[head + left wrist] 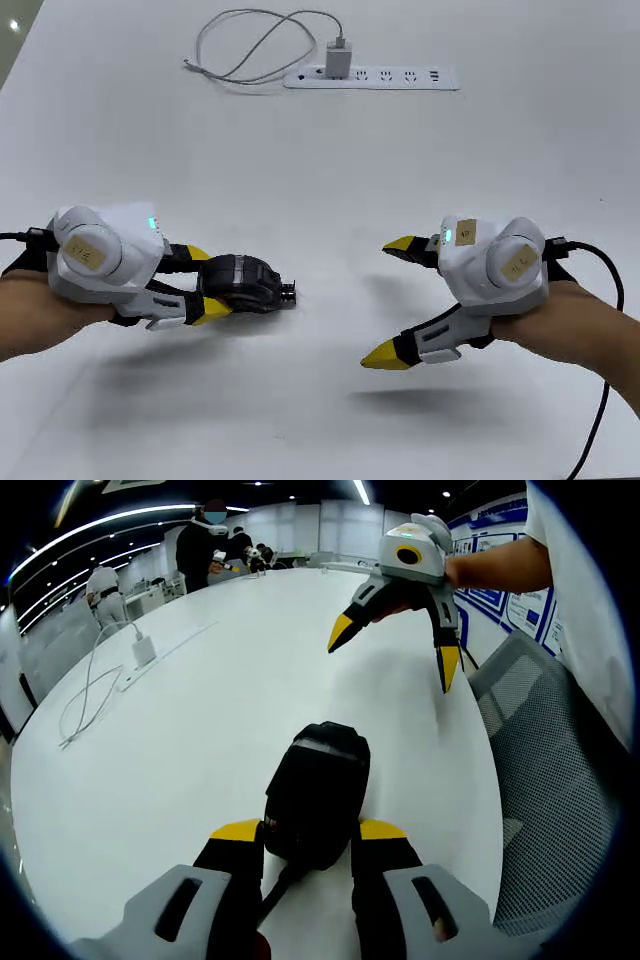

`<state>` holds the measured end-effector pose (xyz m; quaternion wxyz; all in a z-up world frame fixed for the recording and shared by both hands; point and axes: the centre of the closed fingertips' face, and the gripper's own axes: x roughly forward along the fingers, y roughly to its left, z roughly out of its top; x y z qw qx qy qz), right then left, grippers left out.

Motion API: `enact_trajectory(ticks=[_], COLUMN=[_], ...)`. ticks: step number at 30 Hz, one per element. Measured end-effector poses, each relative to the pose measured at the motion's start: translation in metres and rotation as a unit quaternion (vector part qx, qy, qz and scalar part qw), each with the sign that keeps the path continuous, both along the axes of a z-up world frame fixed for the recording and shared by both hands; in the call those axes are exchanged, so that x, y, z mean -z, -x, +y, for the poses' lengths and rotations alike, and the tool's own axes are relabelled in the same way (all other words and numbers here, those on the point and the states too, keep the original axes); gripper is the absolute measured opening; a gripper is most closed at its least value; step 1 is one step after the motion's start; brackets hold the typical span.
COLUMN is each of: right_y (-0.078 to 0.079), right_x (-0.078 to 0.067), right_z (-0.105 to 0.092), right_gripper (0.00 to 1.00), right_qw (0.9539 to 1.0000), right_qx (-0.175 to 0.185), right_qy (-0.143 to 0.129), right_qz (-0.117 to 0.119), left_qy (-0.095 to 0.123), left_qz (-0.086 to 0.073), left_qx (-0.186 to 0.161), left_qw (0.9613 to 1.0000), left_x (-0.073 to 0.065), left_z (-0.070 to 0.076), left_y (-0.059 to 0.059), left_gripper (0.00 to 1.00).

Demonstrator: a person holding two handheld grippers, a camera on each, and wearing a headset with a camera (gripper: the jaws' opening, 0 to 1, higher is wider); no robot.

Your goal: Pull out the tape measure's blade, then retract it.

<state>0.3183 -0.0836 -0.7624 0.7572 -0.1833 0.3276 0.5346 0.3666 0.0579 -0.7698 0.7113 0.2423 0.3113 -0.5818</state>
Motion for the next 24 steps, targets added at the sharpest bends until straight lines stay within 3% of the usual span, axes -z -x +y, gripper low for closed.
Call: enact_trajectory(ticks=[12, 14, 24], right_y=[-0.010, -0.015, -0.023], right_x=[-0.001, -0.003, 0.004], right_z=[0.012, 0.016, 0.036], right_gripper=[0.82, 0.79, 0.70], right_qw=[0.9999, 0.9996, 0.9992], right_qx=[-0.001, 0.000, -0.013], right_qy=[-0.015, -0.021, -0.029], right_qz=[-0.006, -0.018, -0.022], left_qy=[0.000, 0.000, 0.000], left_qz=[0.002, 0.004, 0.012], left_qx=[-0.001, -0.001, -0.009], left_qw=[1.0000, 1.0000, 0.9999], left_x=[0.001, 0.001, 0.002], left_z=[0.000, 0.000, 0.000], left_y=[0.000, 0.000, -0.001], left_gripper=[0.28, 0.28, 0.28])
